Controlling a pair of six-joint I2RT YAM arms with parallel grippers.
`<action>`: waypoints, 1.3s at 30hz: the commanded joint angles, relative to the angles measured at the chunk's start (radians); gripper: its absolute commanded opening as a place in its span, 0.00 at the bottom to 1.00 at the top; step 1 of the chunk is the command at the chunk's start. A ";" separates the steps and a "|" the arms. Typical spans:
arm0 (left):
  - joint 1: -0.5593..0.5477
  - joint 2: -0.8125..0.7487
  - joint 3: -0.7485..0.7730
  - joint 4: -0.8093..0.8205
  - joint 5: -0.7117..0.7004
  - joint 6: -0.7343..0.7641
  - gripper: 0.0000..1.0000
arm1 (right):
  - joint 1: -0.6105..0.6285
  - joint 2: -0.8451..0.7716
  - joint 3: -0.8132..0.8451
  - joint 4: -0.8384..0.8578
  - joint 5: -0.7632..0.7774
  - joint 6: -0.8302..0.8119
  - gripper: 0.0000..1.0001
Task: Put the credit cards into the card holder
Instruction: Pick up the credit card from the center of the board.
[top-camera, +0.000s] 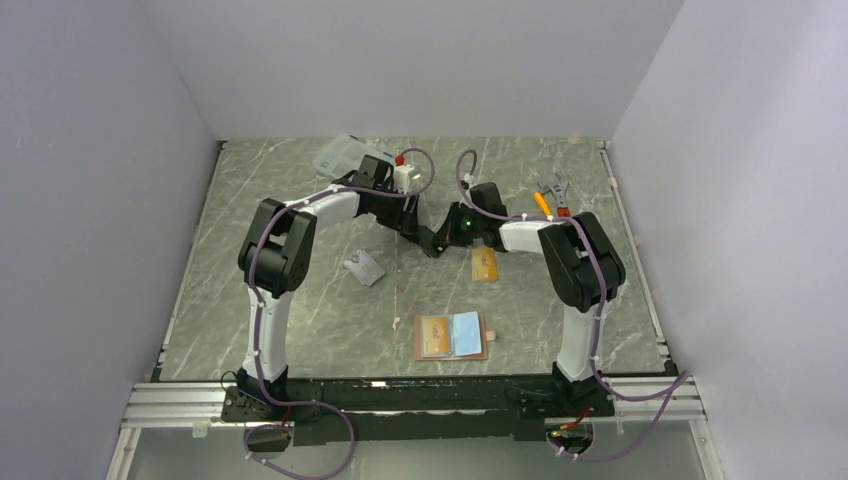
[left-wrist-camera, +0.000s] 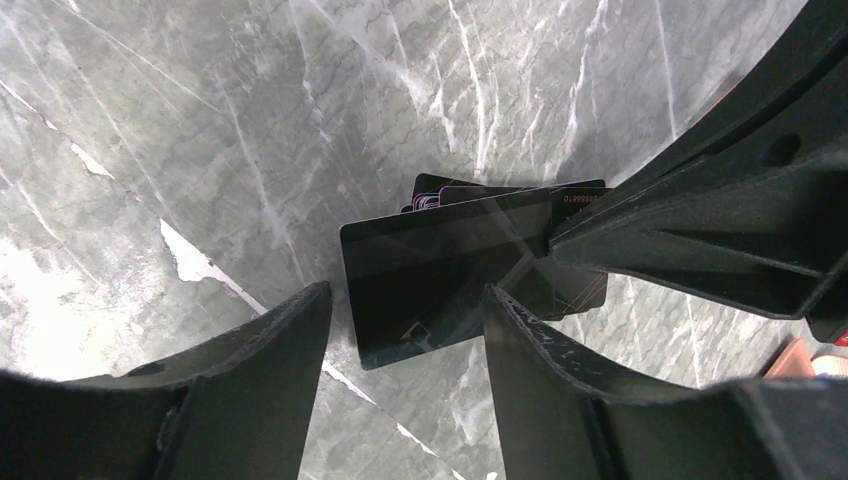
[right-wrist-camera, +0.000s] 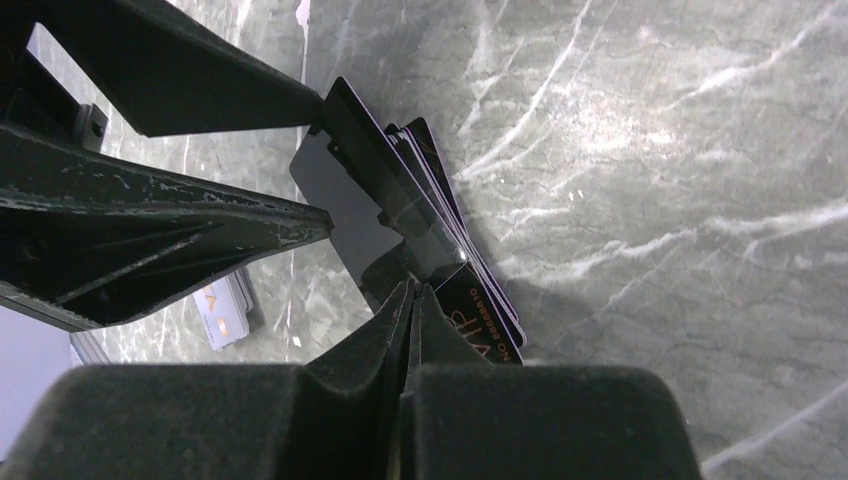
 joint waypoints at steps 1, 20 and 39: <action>0.001 0.023 0.021 -0.018 0.043 0.011 0.61 | 0.010 0.040 0.036 -0.002 0.005 -0.009 0.00; 0.071 0.011 -0.035 0.039 0.254 -0.066 0.27 | 0.029 0.073 0.024 0.050 -0.030 0.019 0.00; 0.093 -0.115 0.011 -0.039 0.455 -0.111 0.00 | -0.007 -0.048 0.028 0.038 -0.213 -0.075 0.42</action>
